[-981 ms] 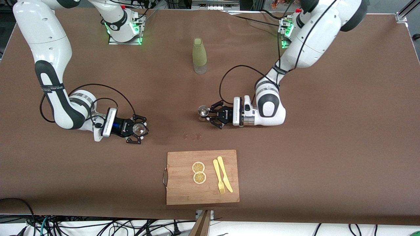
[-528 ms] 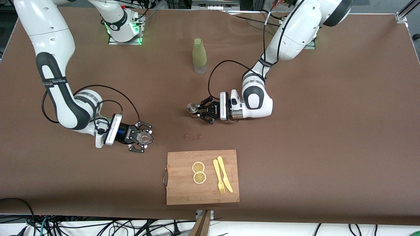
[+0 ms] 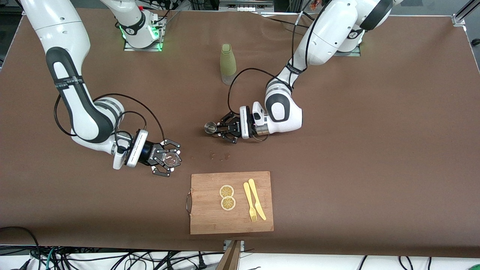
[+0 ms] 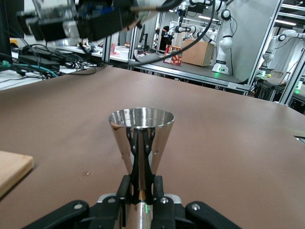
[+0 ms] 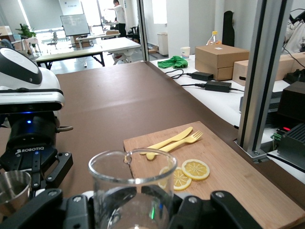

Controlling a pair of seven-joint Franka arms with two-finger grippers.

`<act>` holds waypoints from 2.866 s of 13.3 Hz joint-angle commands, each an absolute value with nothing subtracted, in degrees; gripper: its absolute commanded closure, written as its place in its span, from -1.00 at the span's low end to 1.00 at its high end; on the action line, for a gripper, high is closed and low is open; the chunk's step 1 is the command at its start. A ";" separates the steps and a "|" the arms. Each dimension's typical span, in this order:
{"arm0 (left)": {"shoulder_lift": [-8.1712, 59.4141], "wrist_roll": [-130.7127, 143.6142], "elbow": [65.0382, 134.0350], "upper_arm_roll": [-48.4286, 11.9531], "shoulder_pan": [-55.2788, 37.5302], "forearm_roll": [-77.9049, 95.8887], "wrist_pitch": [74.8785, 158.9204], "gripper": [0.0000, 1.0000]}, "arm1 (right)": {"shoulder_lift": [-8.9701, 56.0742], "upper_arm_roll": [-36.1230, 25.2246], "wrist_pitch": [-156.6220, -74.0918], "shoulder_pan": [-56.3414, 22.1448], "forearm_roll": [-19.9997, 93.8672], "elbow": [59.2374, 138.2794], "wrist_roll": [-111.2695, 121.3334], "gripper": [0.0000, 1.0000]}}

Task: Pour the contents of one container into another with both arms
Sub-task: 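Carry the jigger with the left gripper toward the right gripper's glass cup, then raise the glass cup above the jigger with the right gripper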

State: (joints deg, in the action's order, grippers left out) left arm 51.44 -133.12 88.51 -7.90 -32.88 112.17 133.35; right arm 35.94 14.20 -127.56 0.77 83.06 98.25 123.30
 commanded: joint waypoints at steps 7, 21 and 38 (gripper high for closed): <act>54.84 -130.09 80.78 -6.86 -35.86 116.72 138.06 1.00 | 31.64 14.59 -127.53 1.05 74.28 102.30 119.19 0.93; 58.97 -119.36 68.47 -6.86 -40.69 116.54 148.62 1.00 | 27.16 14.76 -127.53 0.97 65.05 105.91 114.71 0.93; 58.97 -118.30 68.20 -6.77 -41.31 116.46 149.50 1.00 | 25.66 15.56 -127.53 -0.17 52.74 105.56 106.96 0.93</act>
